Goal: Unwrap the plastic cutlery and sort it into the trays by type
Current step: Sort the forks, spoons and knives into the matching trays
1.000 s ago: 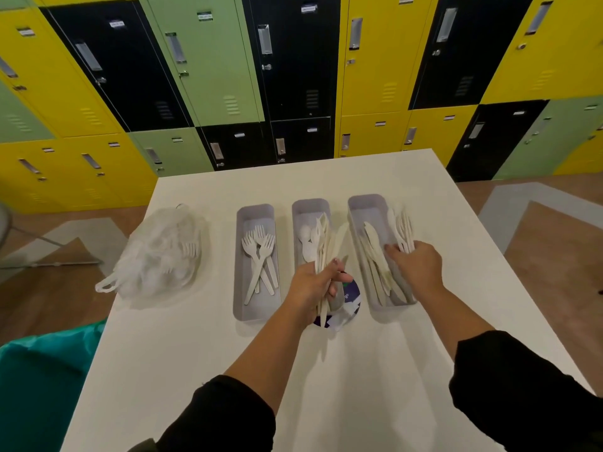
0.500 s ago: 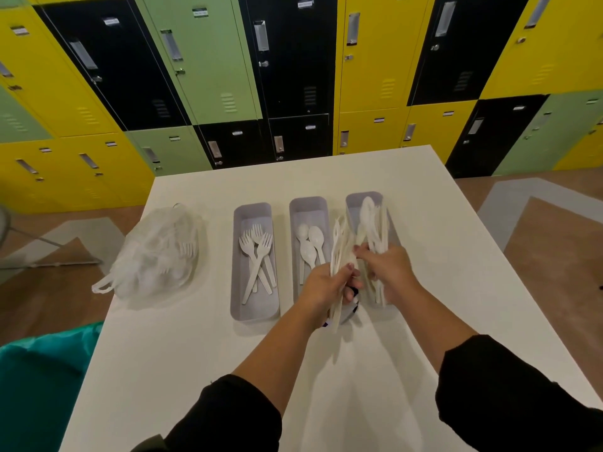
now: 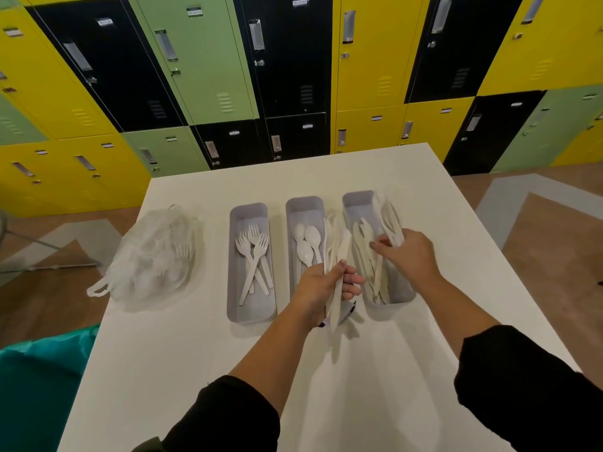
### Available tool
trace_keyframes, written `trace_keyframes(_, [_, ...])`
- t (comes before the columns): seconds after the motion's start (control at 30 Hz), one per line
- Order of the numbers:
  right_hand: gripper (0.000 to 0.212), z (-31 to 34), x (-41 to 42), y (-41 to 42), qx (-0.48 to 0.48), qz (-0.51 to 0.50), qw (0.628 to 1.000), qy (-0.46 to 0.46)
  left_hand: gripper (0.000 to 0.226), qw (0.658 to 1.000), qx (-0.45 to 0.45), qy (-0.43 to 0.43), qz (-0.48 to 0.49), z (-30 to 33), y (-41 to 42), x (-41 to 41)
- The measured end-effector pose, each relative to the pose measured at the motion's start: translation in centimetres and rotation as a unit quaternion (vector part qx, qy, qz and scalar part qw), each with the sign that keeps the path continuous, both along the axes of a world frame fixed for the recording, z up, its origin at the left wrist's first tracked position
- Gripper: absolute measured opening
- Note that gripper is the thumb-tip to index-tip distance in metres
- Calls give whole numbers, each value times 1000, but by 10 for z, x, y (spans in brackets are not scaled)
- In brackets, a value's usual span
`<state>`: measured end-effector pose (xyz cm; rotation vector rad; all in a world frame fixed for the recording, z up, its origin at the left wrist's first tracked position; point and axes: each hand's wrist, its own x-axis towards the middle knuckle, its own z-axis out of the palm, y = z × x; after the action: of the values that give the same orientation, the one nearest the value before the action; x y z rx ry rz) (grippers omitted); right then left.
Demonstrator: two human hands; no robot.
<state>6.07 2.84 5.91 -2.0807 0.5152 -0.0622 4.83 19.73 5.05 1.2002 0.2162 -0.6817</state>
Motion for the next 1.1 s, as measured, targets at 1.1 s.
trace_keyframes(1.1, [18, 0, -15, 43, 190, -73, 979, -29, 14, 987, 121, -20, 101, -4, -22, 6])
